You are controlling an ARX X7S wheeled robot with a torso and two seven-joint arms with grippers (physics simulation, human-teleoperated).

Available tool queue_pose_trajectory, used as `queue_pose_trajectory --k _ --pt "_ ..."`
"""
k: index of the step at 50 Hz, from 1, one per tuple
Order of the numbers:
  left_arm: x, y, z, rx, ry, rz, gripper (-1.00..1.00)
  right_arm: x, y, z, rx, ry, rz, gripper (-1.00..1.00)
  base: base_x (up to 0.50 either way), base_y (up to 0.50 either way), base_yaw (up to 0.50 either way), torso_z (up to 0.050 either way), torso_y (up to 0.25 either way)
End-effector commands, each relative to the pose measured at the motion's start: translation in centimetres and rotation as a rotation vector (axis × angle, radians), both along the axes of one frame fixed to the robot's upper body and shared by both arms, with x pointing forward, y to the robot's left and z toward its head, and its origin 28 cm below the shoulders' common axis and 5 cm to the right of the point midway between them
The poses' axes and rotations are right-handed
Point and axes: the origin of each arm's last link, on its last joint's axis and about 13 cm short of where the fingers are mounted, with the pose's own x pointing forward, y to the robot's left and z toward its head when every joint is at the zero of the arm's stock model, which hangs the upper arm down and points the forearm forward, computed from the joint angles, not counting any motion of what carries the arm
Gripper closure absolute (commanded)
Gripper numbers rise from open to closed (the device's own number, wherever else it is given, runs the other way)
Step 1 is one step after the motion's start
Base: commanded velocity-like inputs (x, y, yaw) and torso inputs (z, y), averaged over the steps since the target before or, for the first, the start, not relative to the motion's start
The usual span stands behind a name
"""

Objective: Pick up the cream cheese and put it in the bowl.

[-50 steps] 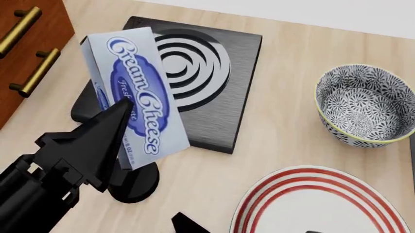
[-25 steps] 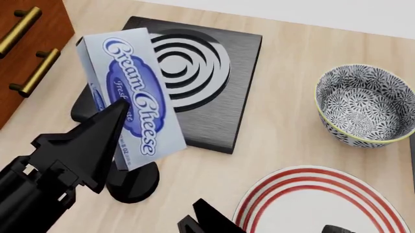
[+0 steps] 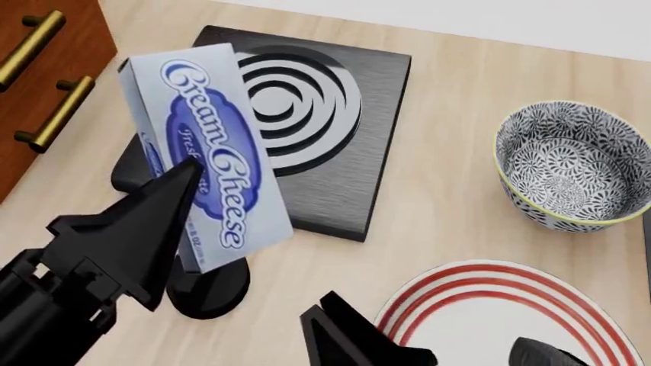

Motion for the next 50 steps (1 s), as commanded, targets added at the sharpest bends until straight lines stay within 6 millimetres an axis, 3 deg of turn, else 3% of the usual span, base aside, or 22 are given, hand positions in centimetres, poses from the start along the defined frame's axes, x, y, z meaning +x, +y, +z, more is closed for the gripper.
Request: queue_pose_trajectory --k 1,50 --pt "-0.1 0.0 0.2 -0.02 -0.008 -0.014 1.0 0.7 0.0 0.0 0.003 0.009 -0.009 -1.0 0.0 0.0 0.0 0.0 0.0" --pt "0.1 -0.4 -0.1 -0.004 0.016 -0.025 1.0 4.2 0.5 -1.1 0.018 0.081 0.0 -1.0 0.0 0.0 0.0 0.0 0.001"
